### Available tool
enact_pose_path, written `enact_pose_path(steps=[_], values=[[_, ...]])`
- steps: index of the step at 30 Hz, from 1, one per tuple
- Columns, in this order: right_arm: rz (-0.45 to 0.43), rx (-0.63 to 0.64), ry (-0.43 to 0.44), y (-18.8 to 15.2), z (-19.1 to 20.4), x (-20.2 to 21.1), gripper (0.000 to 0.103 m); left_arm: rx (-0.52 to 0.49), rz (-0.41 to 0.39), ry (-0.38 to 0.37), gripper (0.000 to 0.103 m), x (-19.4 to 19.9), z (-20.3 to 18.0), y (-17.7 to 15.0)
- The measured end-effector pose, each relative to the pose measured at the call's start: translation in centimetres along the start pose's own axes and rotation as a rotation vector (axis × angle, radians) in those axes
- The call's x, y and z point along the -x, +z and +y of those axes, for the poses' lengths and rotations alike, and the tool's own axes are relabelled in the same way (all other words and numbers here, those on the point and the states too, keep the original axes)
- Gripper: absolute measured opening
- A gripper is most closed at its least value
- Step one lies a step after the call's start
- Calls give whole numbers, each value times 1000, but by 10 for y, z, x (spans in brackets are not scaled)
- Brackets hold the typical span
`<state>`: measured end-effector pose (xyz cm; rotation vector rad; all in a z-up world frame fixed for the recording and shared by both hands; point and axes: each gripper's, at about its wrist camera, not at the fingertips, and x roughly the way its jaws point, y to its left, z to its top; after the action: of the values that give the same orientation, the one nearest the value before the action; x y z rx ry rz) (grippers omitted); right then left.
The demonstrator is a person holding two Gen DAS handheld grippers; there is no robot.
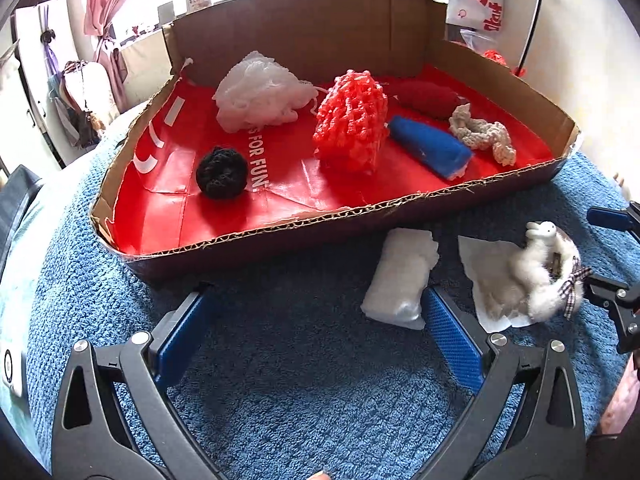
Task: Organize soft objects
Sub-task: 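Grasp the white cloth with the left tool while the right tool grasps the beige powder puff, then carry the cloth and powder puff into the box and open both tools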
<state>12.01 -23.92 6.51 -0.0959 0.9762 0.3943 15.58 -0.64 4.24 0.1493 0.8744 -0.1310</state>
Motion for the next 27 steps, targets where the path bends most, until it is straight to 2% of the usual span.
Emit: enact_pose_path(steps=[2, 4, 6, 8, 10, 12, 13, 14, 18, 22, 27], values=[[3, 32, 2, 1, 3, -1, 101, -8, -4, -13, 103, 3, 3, -1], [7, 62, 9, 4, 7, -4, 94, -22, -6, -32, 102, 4, 0, -1], [12, 79, 35, 6, 10, -7, 89, -45, -8, -49, 97, 3, -5, 0], [6, 94, 58, 7, 15, -8, 81, -73, -9, -64, 72, 2, -12, 3], [-4, 109, 84, 8, 18, -8, 68, -87, -4, -93, 55, 0, -17, 4], [-15, 109, 102, 8, 21, -7, 59, -89, 18, -161, 52, -5, -20, 6], [-21, 106, 120, 8, 22, -7, 51, -86, 26, -182, 41, -7, -21, 5], [-25, 102, 140, 8, 22, -6, 47, -86, 18, -180, 29, -6, -22, 4], [-55, 90, 138, 7, 22, 0, 42, -75, 0, -217, 28, -1, -19, 4], [-102, 64, 128, 4, 17, 19, 42, -57, -19, -234, 27, 11, -13, 0], [-89, 37, 85, -5, 8, 30, 42, -60, -50, -236, 27, 26, -10, -4]])
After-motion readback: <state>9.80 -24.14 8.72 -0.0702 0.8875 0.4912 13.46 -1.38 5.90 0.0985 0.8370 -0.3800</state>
